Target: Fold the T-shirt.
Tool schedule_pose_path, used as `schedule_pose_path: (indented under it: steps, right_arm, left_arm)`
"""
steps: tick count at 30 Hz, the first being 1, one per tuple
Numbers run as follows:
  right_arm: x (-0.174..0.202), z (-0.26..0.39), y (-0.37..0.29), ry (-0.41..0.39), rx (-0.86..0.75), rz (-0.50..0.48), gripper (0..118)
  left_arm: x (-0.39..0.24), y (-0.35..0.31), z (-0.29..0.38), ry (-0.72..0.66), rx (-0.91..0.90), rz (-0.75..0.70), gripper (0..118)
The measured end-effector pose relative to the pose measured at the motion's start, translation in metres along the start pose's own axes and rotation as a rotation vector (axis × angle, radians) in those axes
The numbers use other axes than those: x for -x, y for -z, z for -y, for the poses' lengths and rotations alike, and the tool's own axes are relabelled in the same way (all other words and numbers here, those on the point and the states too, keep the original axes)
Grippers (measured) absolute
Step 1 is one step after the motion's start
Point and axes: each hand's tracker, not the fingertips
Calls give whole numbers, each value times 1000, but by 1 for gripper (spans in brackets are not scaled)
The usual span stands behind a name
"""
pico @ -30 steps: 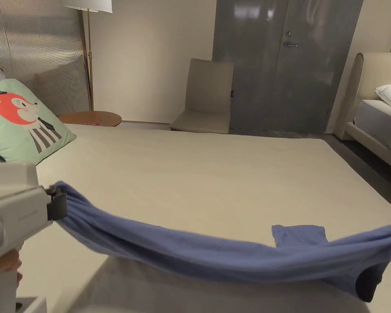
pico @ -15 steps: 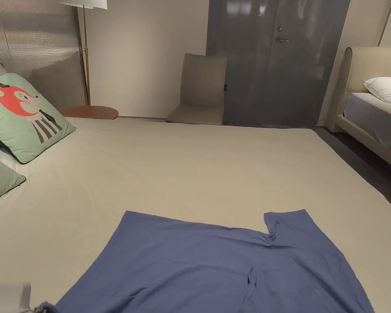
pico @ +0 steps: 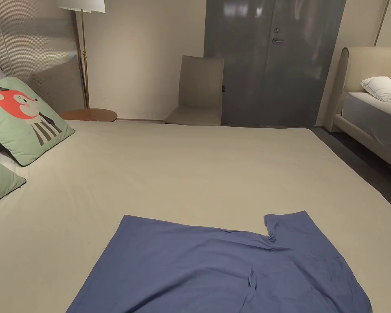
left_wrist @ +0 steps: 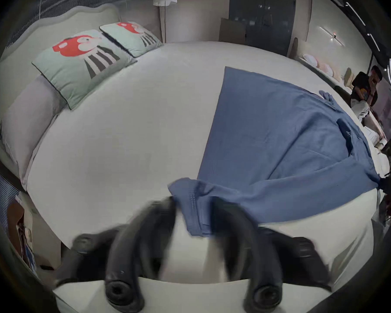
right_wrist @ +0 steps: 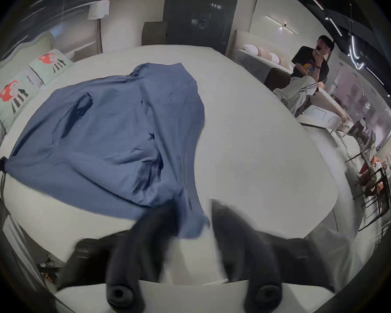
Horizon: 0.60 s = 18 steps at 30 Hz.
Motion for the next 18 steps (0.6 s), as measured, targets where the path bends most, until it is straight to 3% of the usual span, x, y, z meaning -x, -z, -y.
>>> schedule_pose_path:
  steps: [1, 2, 4, 12, 14, 15, 18]
  right_arm:
    - [0, -1, -5, -3, -24, 6, 97]
    - [1, -5, -15, -10, -96, 6, 101]
    - [4, -17, -37, 7, -234, 7, 99]
    - [32, -86, -123, 235, -739, 72, 100]
    - [39, -94, -135, 276, -822, 94, 96]
    - [42, -96, -141, 277, -870, 95, 85]
    - [51, -101, -148, 256, -926, 117, 4]
  left_arm:
    - [-2, -7, -3, -8, -22, -2, 96]
    - [-4, -17, -8, -23, -72, 12, 101]
    - [-13, -42, -22, -44, -215, 68, 100]
    - [-71, -135, -84, -80, -717, 113, 100]
    - [-83, -148, -88, -63, -798, 109, 93]
    - [-89, -153, -89, -52, -834, 94, 81]
    - [-102, -156, -91, -17, -864, 49, 10]
